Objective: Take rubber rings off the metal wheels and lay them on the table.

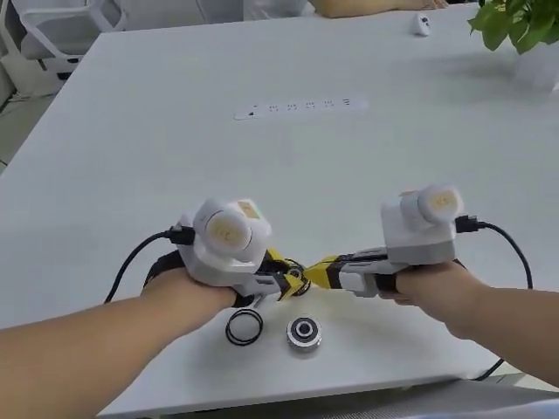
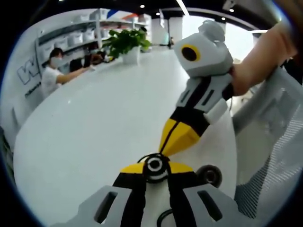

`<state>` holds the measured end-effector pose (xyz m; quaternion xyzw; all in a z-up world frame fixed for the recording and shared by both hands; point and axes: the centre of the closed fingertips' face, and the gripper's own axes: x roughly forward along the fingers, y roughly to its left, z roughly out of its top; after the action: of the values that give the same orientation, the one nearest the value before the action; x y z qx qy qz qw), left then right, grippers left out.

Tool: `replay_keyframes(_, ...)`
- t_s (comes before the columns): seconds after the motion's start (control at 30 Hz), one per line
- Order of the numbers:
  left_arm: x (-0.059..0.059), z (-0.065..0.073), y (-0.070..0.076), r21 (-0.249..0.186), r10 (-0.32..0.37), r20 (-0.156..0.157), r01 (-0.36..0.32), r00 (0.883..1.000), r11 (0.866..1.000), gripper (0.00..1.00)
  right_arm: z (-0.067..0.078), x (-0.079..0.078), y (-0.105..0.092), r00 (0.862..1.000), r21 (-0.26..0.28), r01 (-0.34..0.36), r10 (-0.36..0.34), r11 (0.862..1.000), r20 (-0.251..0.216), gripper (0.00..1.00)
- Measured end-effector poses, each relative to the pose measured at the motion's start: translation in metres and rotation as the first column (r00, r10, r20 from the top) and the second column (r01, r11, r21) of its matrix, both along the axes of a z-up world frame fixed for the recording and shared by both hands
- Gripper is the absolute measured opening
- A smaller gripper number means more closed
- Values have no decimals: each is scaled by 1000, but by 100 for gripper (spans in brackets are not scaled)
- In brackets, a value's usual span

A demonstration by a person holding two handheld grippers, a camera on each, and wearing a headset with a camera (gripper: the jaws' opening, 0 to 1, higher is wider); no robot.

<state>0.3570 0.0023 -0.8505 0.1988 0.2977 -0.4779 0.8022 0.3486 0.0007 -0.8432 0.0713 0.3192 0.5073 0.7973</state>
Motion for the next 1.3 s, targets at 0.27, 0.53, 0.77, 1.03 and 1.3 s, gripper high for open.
replay_keyframes(0.27,-5,10,0,-28,-15,3,16,1000,999,23,4,2,0,1000,6,8,-8,1000,4,0)
replay_keyframes(0.53,-11,17,5,-60,-13,1,13,1000,998,32,7,0,1,1000,13,14,-14,1000,3,0)
replay_keyframes(0.77,-14,22,8,-78,-15,3,15,1000,997,36,9,0,1,1000,16,15,-15,1000,7,0)
replay_keyframes(1.03,-19,28,13,-93,-4,-9,3,1000,996,43,12,3,-1,1000,27,23,-24,999,8,0)
replay_keyframes(1.3,-23,37,19,-122,-1,-9,0,1000,992,48,13,2,1,1000,36,9,-9,999,5,0)
